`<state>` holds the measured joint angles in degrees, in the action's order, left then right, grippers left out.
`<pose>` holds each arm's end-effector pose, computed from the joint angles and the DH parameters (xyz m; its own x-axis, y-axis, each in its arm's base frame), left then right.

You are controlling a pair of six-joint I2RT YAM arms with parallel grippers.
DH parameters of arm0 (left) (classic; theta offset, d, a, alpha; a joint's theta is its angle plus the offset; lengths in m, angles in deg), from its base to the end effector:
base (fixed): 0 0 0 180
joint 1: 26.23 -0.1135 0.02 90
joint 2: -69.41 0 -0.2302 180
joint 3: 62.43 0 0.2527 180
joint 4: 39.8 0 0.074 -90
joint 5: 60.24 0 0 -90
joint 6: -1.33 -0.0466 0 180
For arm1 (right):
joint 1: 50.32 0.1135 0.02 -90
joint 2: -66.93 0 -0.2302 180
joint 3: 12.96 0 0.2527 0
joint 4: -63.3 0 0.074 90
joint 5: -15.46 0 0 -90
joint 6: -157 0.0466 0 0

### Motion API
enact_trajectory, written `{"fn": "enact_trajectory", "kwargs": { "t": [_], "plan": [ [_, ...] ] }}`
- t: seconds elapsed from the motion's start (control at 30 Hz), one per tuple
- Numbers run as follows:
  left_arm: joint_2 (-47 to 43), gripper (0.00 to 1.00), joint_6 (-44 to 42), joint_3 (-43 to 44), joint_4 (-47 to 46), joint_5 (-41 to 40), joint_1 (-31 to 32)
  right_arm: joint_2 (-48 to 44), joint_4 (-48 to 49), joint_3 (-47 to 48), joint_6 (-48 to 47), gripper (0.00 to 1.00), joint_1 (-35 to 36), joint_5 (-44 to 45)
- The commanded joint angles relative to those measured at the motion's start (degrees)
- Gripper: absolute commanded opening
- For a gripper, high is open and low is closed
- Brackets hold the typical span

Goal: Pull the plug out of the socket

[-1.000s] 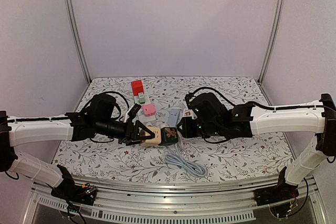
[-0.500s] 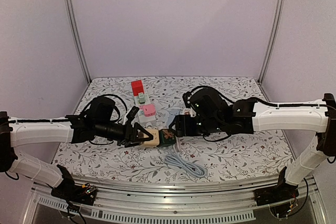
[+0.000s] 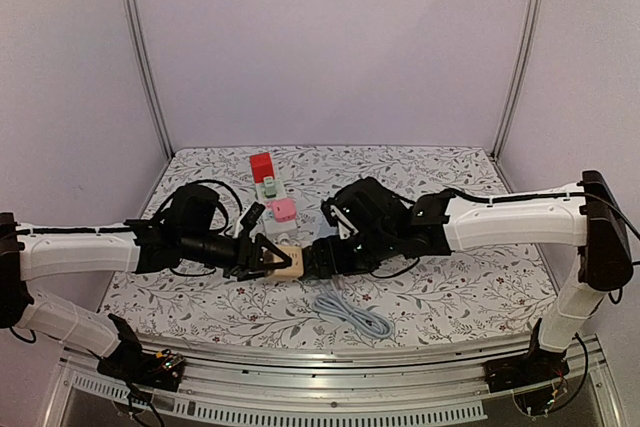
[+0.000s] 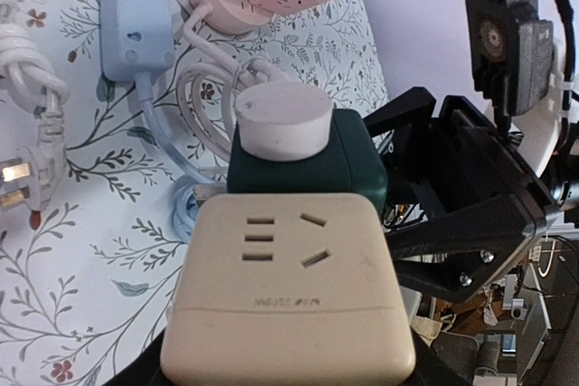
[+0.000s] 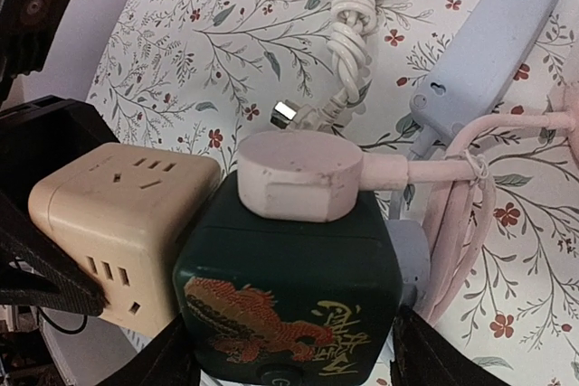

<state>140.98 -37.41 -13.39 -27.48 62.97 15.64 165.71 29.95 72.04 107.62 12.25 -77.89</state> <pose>0.1865 -0.2015 0.1705 -0.9629 -0.0133 -0.2694 0.2270 0.4996 -0.8360 0.1738 0.3408 0.1925 -0.8451 -0.2173 -0.4885 -0.4667 0.7458 0.4754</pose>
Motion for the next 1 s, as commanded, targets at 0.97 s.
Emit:
{"fn": "enact_trajectory", "kwargs": {
  "t": [0.97],
  "plan": [
    [-3.4,0.04,1.3,2.5,-5.4,0.4,-2.0,3.9,-4.1,4.1,-11.9,0.31,2.7,13.7]
  ]
}}
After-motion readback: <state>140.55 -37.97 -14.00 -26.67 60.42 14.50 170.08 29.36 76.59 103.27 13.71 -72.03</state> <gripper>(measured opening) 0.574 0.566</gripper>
